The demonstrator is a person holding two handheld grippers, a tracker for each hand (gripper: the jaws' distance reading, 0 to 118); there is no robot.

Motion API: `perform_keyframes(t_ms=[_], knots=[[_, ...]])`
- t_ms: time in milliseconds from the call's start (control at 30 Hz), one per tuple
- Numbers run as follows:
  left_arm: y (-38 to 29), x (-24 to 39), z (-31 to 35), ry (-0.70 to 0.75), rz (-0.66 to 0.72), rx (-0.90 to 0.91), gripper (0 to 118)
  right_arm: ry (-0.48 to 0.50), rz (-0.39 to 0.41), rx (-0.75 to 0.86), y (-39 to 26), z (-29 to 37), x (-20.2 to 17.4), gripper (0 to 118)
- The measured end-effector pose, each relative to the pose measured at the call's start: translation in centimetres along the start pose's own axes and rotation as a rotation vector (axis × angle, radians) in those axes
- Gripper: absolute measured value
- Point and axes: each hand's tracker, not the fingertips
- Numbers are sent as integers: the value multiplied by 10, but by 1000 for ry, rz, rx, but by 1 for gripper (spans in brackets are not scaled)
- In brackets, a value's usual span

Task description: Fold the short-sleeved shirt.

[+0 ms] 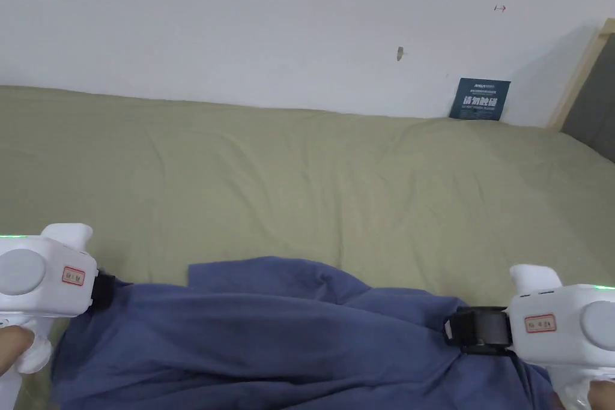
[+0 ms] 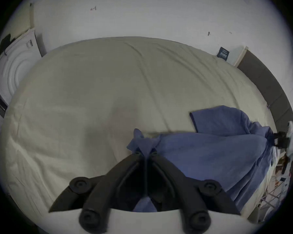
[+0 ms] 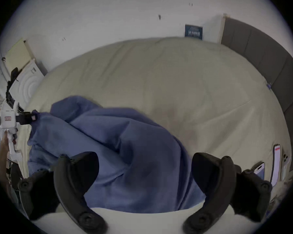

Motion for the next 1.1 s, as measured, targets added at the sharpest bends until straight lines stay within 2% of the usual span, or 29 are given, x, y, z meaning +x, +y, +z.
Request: perform_keyframes(t_ms=[67, 100, 167, 200, 233, 267, 400, 500, 667, 833, 967, 1100], knots=[[-2, -5, 0, -2, 29, -3, 3, -15, -29, -53, -3, -16, 2, 105], [-3, -7, 0, -5, 35, -3, 3, -13, -41, -86, -5, -22, 3, 87], [-3, -9, -1, -17, 52, -6, 3, -5, -48, -108, -4, -24, 4, 30], [-5, -10, -1, -27, 61, -6, 3, 4, -52, -89, -7, -23, 3, 9], [-6, -10, -1, -38, 67, -2, 3, 44, -75, -38, -10, -20, 0, 9], [-6, -8, 1, -41, 72, 3, 3, 13, -85, -1, -9, -14, -2, 9], [-3, -8, 26, -57, 79, 98, 3, 8, -29, 100, 2, 14, -13, 9], [9, -12, 54, -98, 117, 166, 2, 64, -30, 186, 17, 42, -17, 9], [45, -14, 113, -100, 108, 341, 2, 164, -42, 326, 62, 92, -28, 9], [88, -16, 180, -141, 132, 493, 2, 185, 3, 444, 111, 139, -51, 8], [117, -16, 219, -95, 91, 580, 2, 206, 53, 546, 151, 168, -65, 9], [146, -20, 251, -97, 113, 645, 2, 200, 48, 600, 189, 184, -66, 8]])
